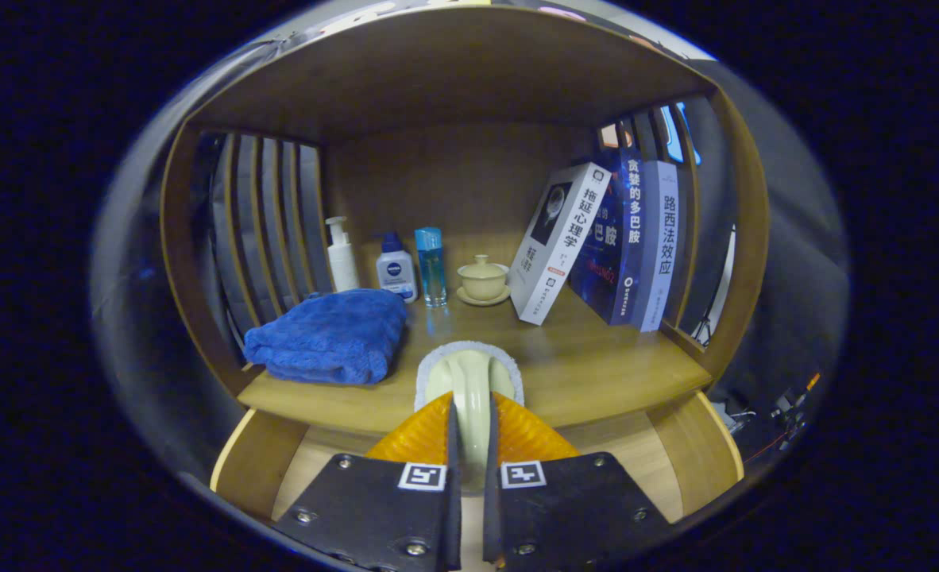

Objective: Pull open the drawer, take out the items inside it, and place them on the countertop above the cabinet.

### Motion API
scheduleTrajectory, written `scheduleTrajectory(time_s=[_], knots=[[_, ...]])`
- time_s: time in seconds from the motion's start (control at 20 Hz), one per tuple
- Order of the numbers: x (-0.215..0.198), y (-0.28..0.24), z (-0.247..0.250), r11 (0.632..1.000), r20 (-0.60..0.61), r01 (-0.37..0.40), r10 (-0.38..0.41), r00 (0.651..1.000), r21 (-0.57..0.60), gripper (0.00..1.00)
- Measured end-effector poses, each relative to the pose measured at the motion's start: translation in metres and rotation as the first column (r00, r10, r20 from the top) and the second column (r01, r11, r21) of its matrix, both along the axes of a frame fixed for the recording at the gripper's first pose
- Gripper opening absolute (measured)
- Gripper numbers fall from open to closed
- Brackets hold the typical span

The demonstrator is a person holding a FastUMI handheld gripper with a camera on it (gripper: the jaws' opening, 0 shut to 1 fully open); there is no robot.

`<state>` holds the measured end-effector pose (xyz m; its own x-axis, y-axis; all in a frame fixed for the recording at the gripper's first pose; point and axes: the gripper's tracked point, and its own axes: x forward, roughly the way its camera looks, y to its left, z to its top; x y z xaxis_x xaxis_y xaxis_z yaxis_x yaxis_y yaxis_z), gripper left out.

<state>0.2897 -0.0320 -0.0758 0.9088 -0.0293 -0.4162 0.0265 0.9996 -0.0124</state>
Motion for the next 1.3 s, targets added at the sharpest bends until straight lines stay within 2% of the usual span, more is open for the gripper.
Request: scheduleTrajectory(time_s=[0.25, 0.55, 0.9, 1.3], knots=[[0.029, -0.006, -0.002, 0.995, 0.040, 0.058, -0.054, 0.998, -0.084, 0.11], [0.053, -0.003, -0.006, 0.946, 0.027, 0.025, -0.017, 0.999, -0.322, 0.13], [0.083, -0.004, -0.009, 0.963, 0.053, 0.063, -0.050, 0.997, -0.262, 0.13], [0.111, -0.002, -0.009, 0.972, 0.091, 0.070, -0.050, 0.995, -0.223, 0.15]])
